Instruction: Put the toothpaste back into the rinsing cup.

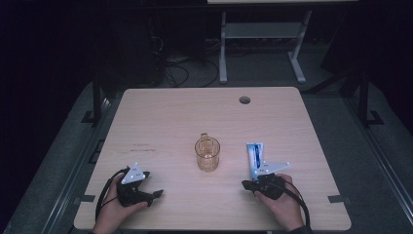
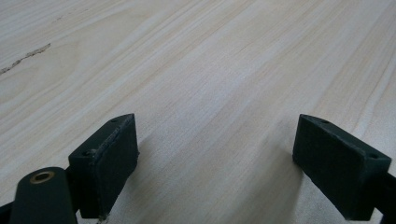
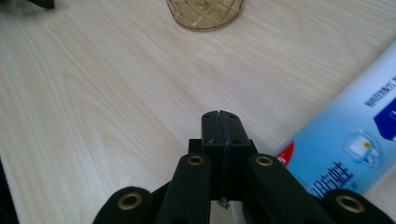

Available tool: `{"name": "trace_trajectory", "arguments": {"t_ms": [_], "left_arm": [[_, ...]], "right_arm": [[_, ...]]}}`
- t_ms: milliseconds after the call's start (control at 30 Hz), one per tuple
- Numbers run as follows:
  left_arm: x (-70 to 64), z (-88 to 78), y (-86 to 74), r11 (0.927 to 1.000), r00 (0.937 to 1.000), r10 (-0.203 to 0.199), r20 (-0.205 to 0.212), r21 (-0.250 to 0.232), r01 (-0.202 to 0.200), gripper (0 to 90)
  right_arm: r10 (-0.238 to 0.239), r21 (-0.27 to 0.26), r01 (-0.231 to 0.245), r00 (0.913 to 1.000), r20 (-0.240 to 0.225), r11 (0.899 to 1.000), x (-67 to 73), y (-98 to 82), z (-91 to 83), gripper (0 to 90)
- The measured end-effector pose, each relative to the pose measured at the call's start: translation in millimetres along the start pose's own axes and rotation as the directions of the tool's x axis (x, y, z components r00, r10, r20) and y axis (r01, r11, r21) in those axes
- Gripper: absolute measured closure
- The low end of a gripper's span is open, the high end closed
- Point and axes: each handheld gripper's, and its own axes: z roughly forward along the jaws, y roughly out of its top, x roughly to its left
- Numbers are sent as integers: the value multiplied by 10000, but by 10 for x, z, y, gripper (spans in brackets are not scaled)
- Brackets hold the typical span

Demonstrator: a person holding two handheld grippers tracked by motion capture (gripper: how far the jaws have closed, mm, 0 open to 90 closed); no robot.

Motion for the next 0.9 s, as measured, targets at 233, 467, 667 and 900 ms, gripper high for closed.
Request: {"name": "trace_trajectory", "arguments": {"t_ms": [233, 467, 667, 900], "left_arm": [[-9, -5, -3, 10000, 10000, -17, 0, 5, 17, 135], [-10, -5, -3, 10000, 10000, -12, -1, 6, 12, 135], [-14, -6, -5, 10000, 10000, -20, 0, -3, 20, 135], [-22, -9, -10, 10000, 10000, -26, -8, -28, 26, 135]], "right_arm": [[137, 32, -138, 9998, 168, 9999, -80, -68, -32, 899], [307, -66, -305, 9990, 330, 9995, -151, -111, -105, 899], [429, -95, -426, 9982, 428, 9990, -232, -145, -156, 898], [415, -121, -409, 9972, 615, 9991, -314, -180, -214, 898]]}}
